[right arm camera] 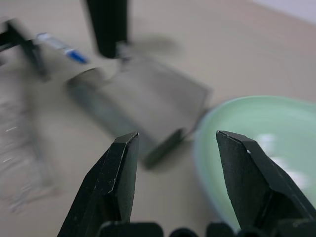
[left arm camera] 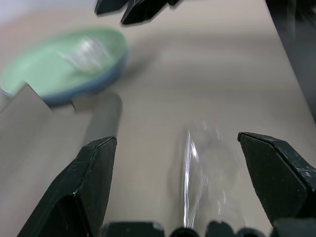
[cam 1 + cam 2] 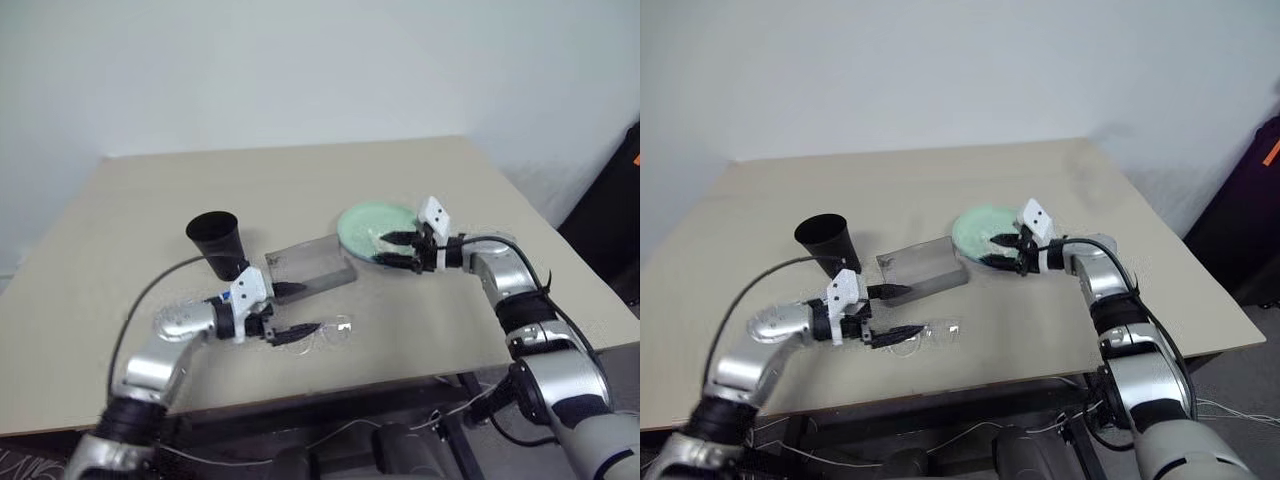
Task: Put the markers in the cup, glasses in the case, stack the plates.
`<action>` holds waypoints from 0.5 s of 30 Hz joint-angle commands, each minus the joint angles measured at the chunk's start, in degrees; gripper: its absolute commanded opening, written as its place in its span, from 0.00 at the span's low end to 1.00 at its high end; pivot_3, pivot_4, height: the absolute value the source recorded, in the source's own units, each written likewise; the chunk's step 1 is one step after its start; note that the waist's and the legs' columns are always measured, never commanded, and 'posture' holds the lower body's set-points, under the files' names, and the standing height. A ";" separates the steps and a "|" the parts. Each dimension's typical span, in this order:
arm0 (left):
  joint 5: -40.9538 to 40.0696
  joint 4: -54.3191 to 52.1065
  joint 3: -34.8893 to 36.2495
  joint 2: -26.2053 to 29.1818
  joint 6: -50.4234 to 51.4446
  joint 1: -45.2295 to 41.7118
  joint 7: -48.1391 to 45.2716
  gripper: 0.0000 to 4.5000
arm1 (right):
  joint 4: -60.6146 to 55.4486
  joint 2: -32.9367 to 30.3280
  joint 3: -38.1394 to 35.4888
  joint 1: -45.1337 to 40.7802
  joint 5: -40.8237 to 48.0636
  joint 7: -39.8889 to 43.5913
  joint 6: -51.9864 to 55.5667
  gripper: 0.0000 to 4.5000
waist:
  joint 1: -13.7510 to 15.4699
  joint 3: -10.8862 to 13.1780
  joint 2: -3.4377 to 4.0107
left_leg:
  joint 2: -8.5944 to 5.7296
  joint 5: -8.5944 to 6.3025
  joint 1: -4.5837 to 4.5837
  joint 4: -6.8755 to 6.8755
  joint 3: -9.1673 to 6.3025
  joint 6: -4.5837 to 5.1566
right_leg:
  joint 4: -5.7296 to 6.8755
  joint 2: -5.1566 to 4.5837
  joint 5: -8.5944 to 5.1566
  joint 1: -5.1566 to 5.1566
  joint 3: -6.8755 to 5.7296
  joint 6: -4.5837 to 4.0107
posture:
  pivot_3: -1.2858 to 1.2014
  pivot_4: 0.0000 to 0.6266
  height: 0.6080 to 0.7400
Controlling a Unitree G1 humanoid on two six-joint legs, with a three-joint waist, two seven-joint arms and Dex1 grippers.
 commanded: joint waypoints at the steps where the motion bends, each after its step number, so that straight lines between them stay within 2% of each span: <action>1: 2.15 3.19 -4.06 1.31 0.39 -5.42 -7.44 0.93 | -7.77 -0.36 -0.39 0.91 3.23 2.48 2.20 0.60 | -0.02 0.00 0.01 | 0.00 0.00 0.00 0.00 0.03 0.00 | -0.02 -0.01 0.00 0.00 0.03 0.00 | 0.52 0.00 0.97; 8: 5.89 12.04 -9.74 -1.68 -0.78 -14.46 -14.49 0.93 | -17.85 -0.48 0.16 6.92 5.90 2.57 6.68 0.60 | 0.05 -0.01 -0.02 | 0.00 0.00 -0.02 -0.02 -0.06 0.00 | 0.00 -0.01 0.00 -0.02 -0.03 0.01 | 0.52 0.00 0.97; 15: 14.17 22.98 -14.31 -4.76 -9.32 -20.92 -16.08 0.93 | -23.42 -0.63 -0.40 10.82 7.21 -0.18 9.08 0.60 | 0.04 -0.01 -0.04 | -0.01 0.00 -0.03 0.04 -0.02 0.00 | 0.01 -0.01 0.00 -0.01 0.01 0.01 | 0.52 0.00 0.97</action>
